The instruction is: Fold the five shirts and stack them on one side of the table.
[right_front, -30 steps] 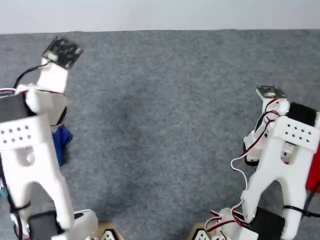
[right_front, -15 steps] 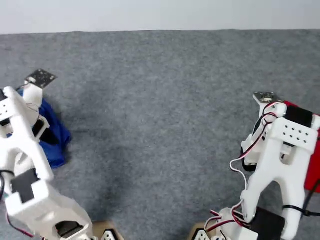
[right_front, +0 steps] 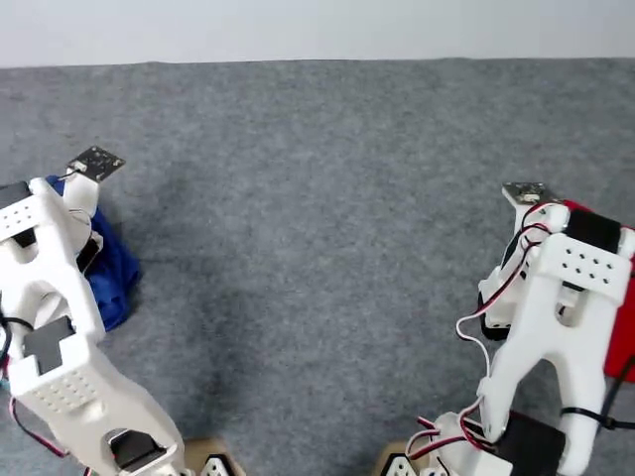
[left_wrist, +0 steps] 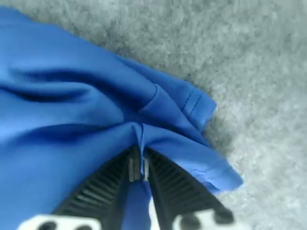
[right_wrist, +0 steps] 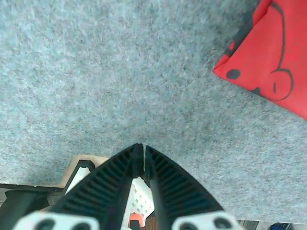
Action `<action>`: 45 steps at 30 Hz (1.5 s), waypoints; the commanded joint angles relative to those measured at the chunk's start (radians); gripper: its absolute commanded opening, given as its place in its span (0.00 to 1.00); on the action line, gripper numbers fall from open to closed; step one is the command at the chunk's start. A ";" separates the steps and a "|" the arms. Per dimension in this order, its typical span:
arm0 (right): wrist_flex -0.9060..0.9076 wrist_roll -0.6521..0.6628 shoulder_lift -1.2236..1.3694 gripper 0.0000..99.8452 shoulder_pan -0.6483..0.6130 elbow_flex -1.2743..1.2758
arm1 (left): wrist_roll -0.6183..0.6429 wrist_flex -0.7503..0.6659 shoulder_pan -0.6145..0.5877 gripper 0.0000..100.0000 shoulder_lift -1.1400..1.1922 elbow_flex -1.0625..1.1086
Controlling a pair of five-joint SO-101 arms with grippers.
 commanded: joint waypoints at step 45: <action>0.044 -0.008 -0.039 0.01 -0.010 -0.009 | 0.044 -0.117 0.242 0.21 -0.761 0.535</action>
